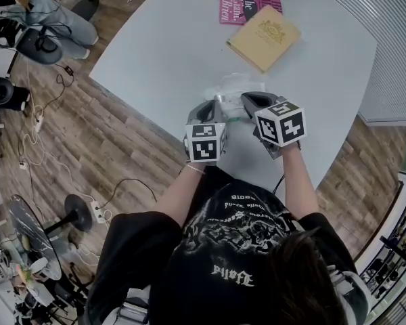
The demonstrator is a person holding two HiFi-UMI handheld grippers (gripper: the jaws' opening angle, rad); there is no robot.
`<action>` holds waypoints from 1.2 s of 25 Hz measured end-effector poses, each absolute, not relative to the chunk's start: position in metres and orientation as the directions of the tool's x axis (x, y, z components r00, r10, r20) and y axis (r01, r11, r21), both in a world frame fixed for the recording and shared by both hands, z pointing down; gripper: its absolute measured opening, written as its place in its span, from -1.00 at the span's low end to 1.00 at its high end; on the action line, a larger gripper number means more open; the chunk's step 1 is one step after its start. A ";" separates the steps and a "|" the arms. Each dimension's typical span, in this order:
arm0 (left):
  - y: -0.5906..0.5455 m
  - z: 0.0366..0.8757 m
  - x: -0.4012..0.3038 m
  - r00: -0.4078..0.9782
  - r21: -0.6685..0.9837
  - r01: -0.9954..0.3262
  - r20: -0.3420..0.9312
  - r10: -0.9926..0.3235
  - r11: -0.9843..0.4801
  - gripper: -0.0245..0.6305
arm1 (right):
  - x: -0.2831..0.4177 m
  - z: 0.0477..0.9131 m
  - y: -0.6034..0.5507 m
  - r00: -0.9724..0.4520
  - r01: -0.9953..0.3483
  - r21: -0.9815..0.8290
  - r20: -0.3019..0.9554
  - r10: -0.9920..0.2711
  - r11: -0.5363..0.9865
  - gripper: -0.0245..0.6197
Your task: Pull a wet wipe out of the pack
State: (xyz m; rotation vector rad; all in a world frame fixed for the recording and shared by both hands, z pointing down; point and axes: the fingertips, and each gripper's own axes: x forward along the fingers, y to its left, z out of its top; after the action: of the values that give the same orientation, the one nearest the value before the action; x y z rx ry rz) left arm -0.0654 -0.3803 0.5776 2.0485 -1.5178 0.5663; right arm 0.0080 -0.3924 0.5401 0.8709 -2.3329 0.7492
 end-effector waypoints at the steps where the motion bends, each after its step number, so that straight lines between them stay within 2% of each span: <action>1: -0.380 0.578 -0.065 0.283 0.162 -0.959 0.612 -0.739 -0.234 -0.91 | 0.009 0.537 -0.392 -0.651 -0.710 -0.310 0.633 -0.419 0.632 -0.93; 15: -0.376 0.585 -0.070 0.271 0.170 -0.963 0.625 -0.732 -0.211 -0.91 | 0.035 0.476 -0.396 -0.661 -0.742 -0.313 0.491 -0.568 0.593 -0.93; 23: -0.372 0.583 -0.071 0.270 0.186 -0.963 0.617 -0.740 -0.196 -0.91 | 0.071 0.443 -0.382 -0.603 -0.797 -0.280 0.414 -0.682 0.535 -0.93; 30: -0.369 0.582 -0.067 0.276 0.199 -0.961 0.611 -0.742 -0.194 -0.91 | 0.109 0.440 -0.360 -0.521 -0.853 -0.264 0.400 -0.754 0.449 -0.93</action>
State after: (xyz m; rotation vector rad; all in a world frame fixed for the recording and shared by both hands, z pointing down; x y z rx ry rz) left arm -0.0666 -0.3686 0.5822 2.0038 -1.5254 0.5206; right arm 0.1090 -0.3598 0.4399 1.3976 -2.4763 0.6460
